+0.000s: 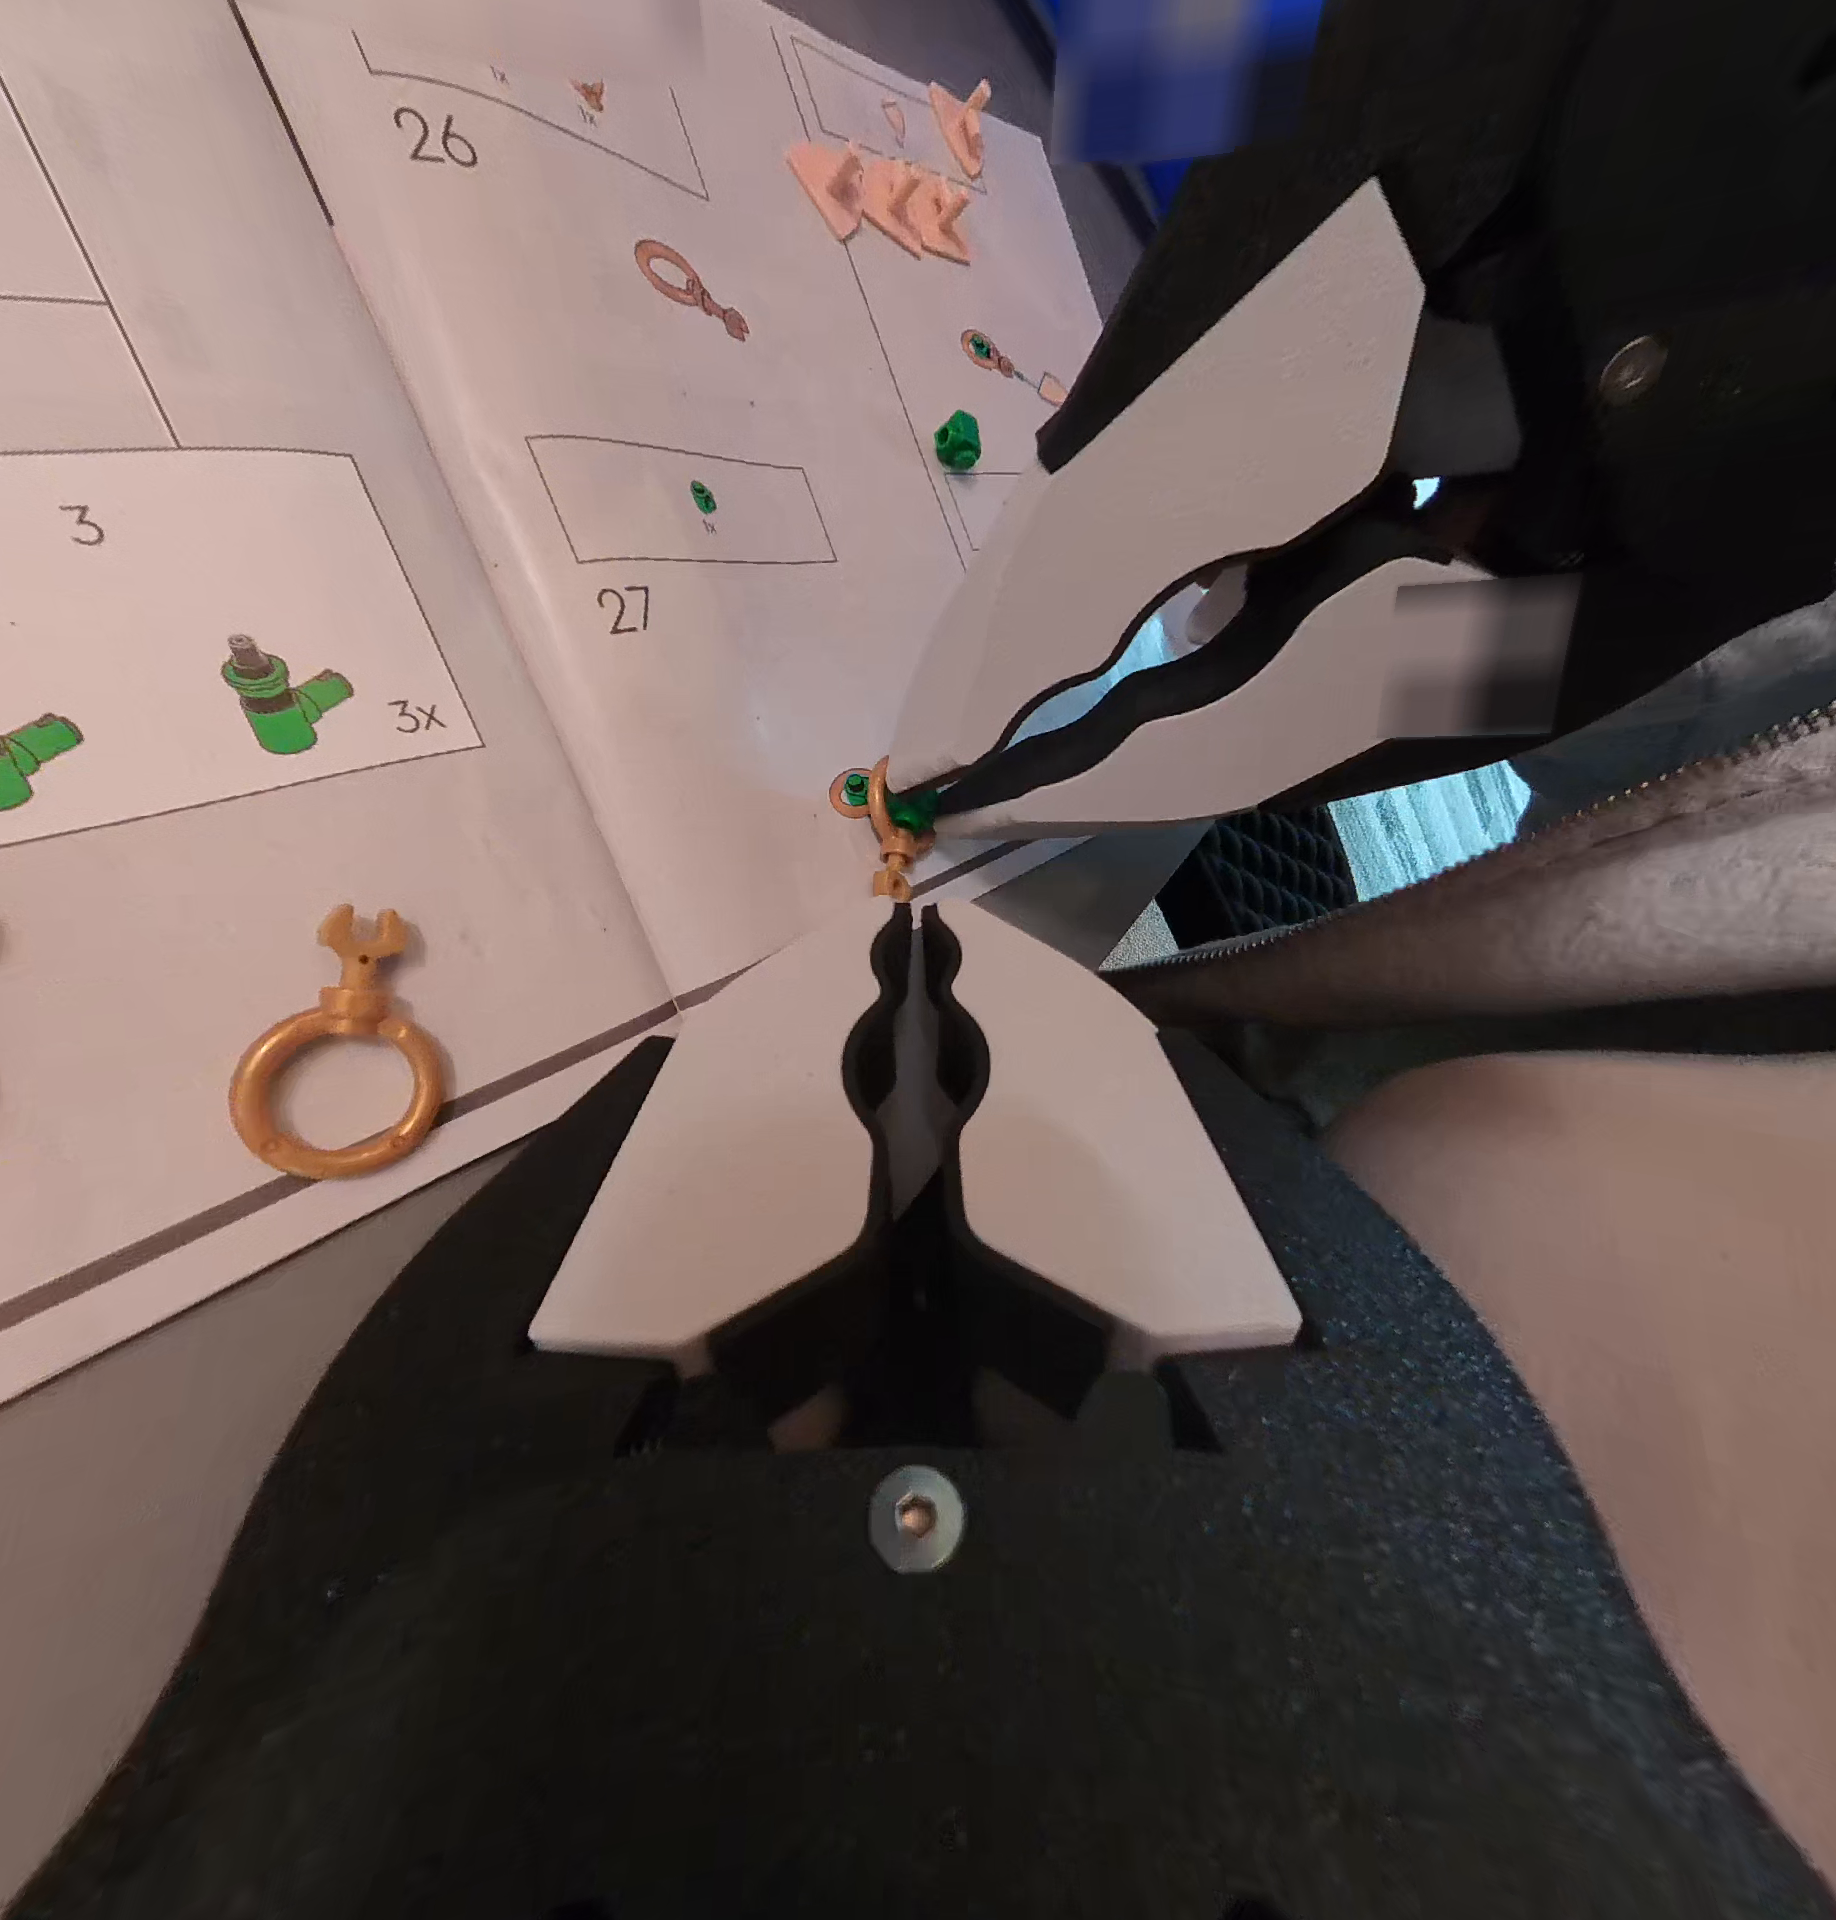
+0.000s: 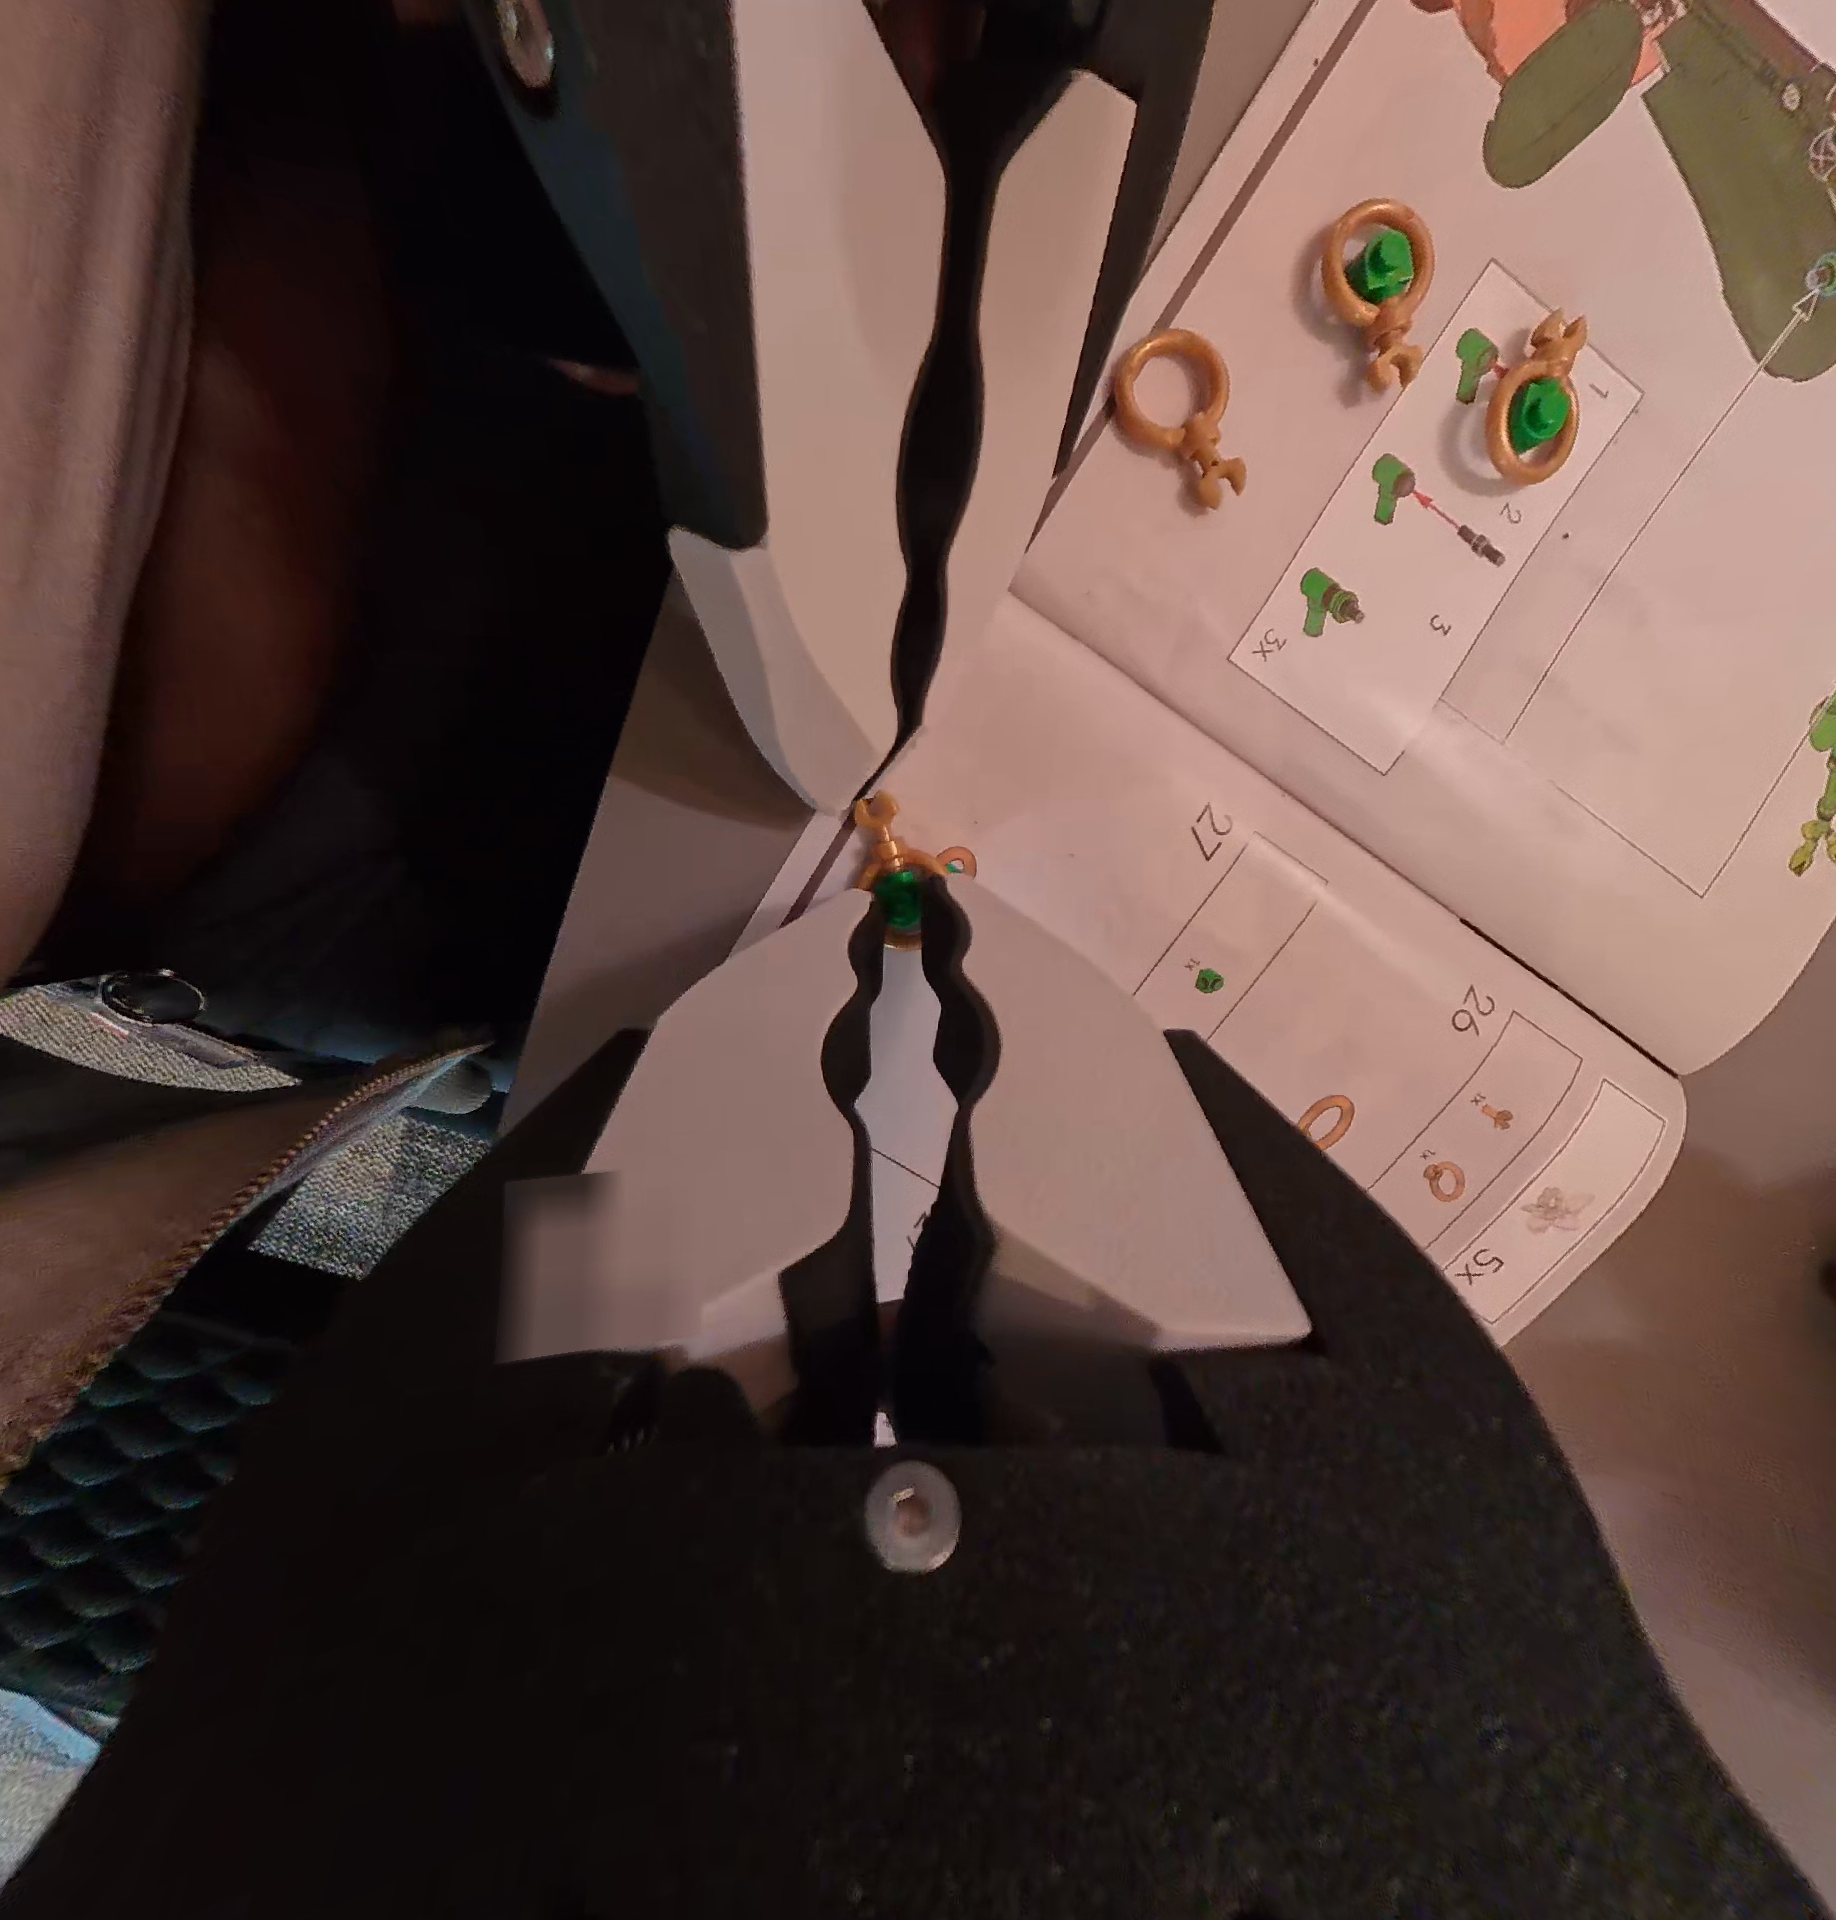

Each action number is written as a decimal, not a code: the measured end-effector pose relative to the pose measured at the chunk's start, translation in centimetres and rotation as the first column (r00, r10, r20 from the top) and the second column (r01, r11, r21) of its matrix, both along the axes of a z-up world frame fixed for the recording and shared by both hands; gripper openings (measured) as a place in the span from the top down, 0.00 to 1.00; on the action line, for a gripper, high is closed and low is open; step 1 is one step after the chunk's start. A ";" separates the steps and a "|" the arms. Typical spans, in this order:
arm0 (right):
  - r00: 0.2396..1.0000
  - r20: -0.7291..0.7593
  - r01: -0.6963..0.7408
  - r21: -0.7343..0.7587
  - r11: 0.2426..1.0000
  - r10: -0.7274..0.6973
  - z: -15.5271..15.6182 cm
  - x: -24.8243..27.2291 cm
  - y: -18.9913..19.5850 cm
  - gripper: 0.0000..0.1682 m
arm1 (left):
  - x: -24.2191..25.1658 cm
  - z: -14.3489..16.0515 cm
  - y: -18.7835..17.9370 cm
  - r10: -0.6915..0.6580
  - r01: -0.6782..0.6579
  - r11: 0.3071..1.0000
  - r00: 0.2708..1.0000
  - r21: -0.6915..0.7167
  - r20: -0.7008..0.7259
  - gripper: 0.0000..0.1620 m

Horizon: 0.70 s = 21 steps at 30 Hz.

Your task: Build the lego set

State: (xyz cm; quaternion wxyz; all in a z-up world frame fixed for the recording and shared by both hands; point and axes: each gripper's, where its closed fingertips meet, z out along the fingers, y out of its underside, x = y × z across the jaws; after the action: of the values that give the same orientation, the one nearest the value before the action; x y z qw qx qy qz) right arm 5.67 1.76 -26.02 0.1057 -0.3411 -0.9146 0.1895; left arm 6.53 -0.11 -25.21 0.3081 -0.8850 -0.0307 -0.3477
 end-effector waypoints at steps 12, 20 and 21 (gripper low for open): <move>0.990 0.103 -0.120 0.219 0.968 0.099 -0.2 -0.1 0.3 0.96 | 0.0 0.1 0.1 -0.001 0.001 1.000 1.000 0.013 0.031 0.99; 0.987 0.148 -0.097 0.212 0.972 0.066 -0.1 0.0 0.2 0.96 | -0.2 0.1 0.1 -0.017 0.016 0.999 1.000 0.034 0.022 1.00; 0.985 0.169 -0.076 0.185 0.980 0.045 -0.1 0.1 0.2 0.96 | -0.2 0.1 0.2 -0.013 0.012 0.999 1.000 0.037 0.024 1.00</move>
State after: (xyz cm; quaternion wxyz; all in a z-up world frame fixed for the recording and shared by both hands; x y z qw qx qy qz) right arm 5.78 1.96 -26.15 0.0564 -0.3158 -0.9442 0.0753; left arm 6.34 0.07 -25.09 0.3218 -0.8751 -0.0222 -0.3608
